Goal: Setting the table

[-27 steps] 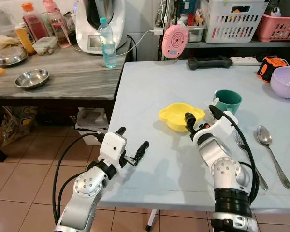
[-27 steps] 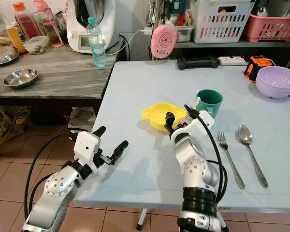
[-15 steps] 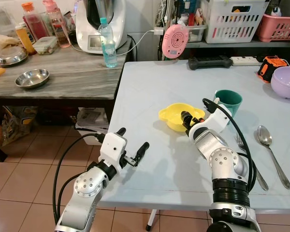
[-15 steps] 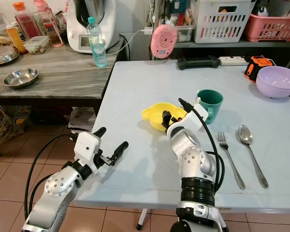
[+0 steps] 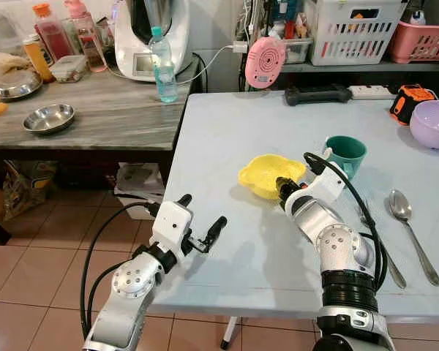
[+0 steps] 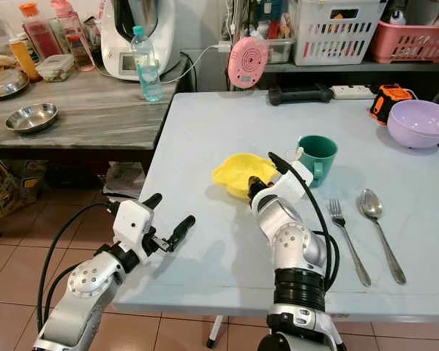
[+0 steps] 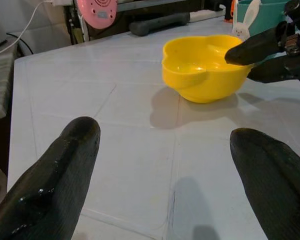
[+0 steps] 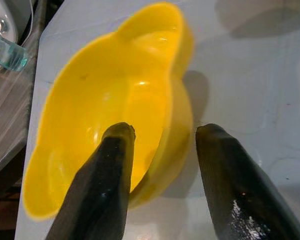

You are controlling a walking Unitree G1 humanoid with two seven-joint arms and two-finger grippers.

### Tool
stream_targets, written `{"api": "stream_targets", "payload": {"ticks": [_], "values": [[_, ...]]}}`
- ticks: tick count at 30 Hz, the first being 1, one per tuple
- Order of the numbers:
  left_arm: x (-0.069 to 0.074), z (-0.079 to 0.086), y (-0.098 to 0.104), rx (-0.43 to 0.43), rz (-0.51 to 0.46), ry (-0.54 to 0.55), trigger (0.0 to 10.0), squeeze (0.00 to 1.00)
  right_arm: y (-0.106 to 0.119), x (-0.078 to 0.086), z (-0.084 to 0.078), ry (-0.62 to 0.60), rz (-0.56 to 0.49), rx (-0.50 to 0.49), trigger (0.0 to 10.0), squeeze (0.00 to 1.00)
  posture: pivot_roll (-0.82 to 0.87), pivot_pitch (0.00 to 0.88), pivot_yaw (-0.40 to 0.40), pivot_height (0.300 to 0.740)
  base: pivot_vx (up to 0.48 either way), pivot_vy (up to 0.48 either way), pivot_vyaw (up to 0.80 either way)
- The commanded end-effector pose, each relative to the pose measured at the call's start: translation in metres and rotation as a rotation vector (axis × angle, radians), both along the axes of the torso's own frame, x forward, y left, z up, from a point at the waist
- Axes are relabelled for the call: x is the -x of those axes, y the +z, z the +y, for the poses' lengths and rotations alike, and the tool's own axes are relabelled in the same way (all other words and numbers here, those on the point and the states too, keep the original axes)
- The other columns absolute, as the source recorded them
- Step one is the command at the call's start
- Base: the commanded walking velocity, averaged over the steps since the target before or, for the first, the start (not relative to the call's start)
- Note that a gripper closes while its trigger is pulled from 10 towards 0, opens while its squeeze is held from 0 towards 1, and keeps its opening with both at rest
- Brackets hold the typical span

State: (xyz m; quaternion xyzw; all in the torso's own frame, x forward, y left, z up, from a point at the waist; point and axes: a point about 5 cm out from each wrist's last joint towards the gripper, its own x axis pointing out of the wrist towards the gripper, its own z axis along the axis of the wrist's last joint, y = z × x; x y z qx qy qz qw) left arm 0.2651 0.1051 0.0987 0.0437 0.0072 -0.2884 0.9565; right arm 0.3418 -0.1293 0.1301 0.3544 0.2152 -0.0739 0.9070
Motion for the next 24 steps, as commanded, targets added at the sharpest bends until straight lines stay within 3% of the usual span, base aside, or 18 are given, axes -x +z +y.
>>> {"api": "stream_targets", "payload": {"ticks": [1,10,18,21,23,24], "values": [[-0.001,0.001,-0.002,-0.016,0.013,-0.007,10.0,0.00,-0.001,-0.001,0.003,0.010,0.023,-0.004,0.0,0.00,-0.06,0.007,0.045,0.740,0.000,0.000,0.00],[-0.002,0.000,-0.002,-0.020,0.015,-0.008,10.0,0.00,-0.003,0.000,-0.001,0.009,0.024,0.015,0.0,0.00,-0.06,0.006,0.046,0.740,0.000,0.000,0.00],[-0.003,-0.001,-0.002,-0.020,0.016,-0.005,10.0,0.00,-0.002,0.001,-0.003,0.044,-0.015,0.106,0.0,0.00,-0.06,0.003,0.043,0.740,0.000,0.000,0.00],[-0.003,-0.001,-0.002,-0.018,0.016,-0.001,10.0,0.00,0.004,0.002,-0.003,0.066,-0.071,0.176,0.0,0.00,-0.06,0.000,0.042,0.740,0.000,0.000,0.00],[-0.003,-0.001,-0.002,-0.018,0.013,0.007,10.0,0.00,0.016,0.003,-0.002,0.104,-0.180,0.285,0.0,0.00,-0.06,0.000,0.041,0.740,0.000,0.000,0.00],[-0.003,-0.001,-0.002,-0.018,0.013,0.007,10.0,0.00,0.016,0.003,-0.002,0.104,-0.180,0.285,0.0,0.00,-0.06,0.000,0.041,0.740,0.000,0.000,0.00]]}}
